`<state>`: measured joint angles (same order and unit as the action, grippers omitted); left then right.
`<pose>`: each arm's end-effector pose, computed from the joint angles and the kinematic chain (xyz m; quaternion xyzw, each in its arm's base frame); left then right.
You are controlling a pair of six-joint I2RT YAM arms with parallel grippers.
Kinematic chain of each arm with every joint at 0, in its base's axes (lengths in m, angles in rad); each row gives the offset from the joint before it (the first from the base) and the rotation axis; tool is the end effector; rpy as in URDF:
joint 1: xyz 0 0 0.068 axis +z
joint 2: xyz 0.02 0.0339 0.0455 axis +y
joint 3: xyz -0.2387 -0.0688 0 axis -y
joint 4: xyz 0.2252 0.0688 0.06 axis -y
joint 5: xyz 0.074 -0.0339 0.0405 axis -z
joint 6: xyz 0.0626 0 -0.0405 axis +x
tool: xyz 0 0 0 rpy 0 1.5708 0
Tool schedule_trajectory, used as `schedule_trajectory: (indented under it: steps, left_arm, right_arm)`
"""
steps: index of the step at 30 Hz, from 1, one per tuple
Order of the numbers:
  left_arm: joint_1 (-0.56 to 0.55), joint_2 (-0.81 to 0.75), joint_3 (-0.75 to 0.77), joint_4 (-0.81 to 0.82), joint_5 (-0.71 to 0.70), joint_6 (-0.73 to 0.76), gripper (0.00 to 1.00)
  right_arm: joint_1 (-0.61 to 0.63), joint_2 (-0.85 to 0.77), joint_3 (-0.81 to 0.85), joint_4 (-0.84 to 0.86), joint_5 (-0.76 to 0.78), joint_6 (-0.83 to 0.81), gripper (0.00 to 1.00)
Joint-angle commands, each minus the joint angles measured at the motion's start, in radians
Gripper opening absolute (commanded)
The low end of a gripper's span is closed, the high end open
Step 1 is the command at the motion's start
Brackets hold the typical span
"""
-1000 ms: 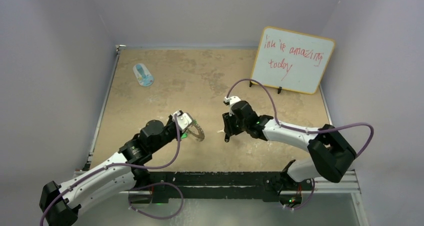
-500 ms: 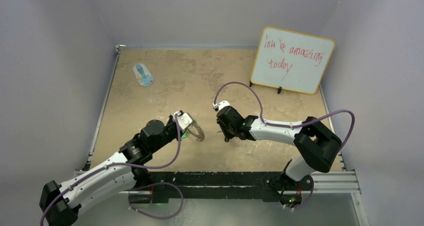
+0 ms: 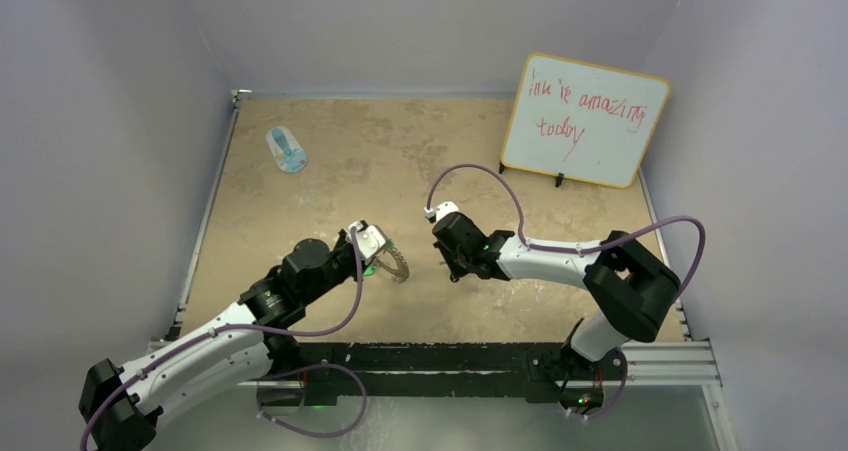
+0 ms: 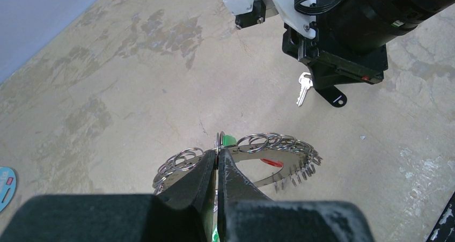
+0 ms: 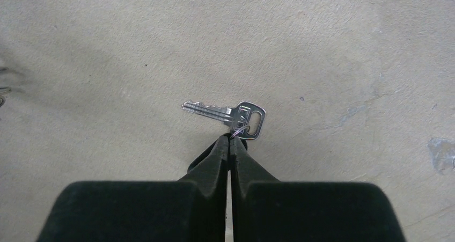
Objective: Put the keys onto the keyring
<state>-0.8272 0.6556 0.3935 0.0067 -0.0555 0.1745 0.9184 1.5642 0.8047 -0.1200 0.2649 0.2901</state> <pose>0.1352 -0.1419 0.2241 0.3650 0.7021 -0.1751 0.5858 0.2005 0.2354 0.1371 -0.2456 0.9008 0.0886 0.3470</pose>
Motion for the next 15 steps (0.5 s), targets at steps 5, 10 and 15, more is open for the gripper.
schedule_trajectory:
  steps: [5,10,15]
  left_arm:
    - [-0.001,0.0,-0.003,0.068,0.017,-0.006,0.0]
    - [-0.002,0.001,-0.004,0.071,0.027,-0.006,0.0]
    - [-0.001,0.01,-0.008,0.08,0.05,-0.001,0.0]
  right_arm:
    - [0.006,-0.06,0.029,-0.011,0.003,-0.014,0.0]
    - [-0.007,-0.126,0.015,0.011,-0.035,-0.019,0.0]
    - [-0.081,-0.181,-0.012,0.064,-0.202,-0.011,0.0]
